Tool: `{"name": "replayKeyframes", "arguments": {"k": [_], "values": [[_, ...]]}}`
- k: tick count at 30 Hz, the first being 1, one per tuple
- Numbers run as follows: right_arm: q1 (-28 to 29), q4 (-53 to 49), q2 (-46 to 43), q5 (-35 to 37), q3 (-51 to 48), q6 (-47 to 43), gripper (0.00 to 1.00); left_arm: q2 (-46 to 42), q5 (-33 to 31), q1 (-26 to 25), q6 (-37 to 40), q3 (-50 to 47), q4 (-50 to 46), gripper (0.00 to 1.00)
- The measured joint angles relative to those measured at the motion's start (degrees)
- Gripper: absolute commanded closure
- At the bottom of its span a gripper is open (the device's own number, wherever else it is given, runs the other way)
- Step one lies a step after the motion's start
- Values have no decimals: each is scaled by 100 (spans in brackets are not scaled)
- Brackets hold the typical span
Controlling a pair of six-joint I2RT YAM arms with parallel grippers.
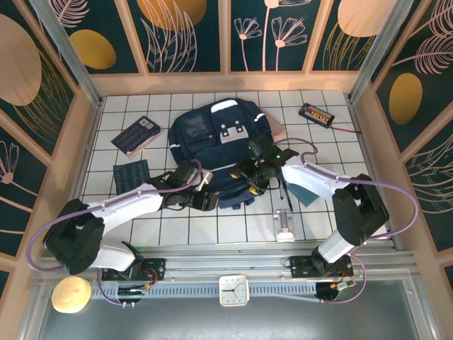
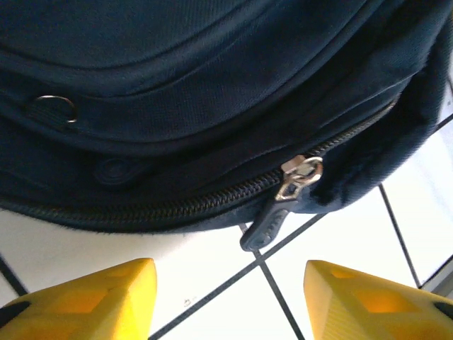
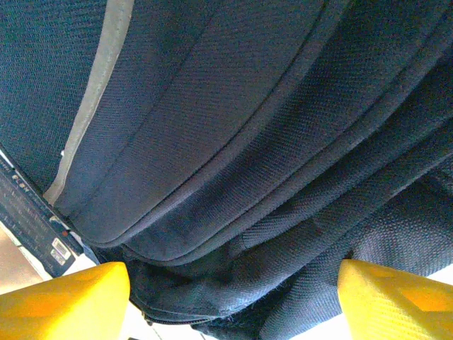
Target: Pack books, pencil case, and school supplies into a backpack
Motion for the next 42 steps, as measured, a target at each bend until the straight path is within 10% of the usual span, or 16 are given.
{"name": "replayKeyframes", "arguments": {"k": [15,21,42], "values": [[-24,105,166,-2,0,-2,22,828,420,0,181,374,295,56],[-50,144,212,-7,0,-4,23,942,306,0,201,476,295,100],[-162,422,-437,-2,-789,247,10,280,549,0,225,1108,-424,100]]}}
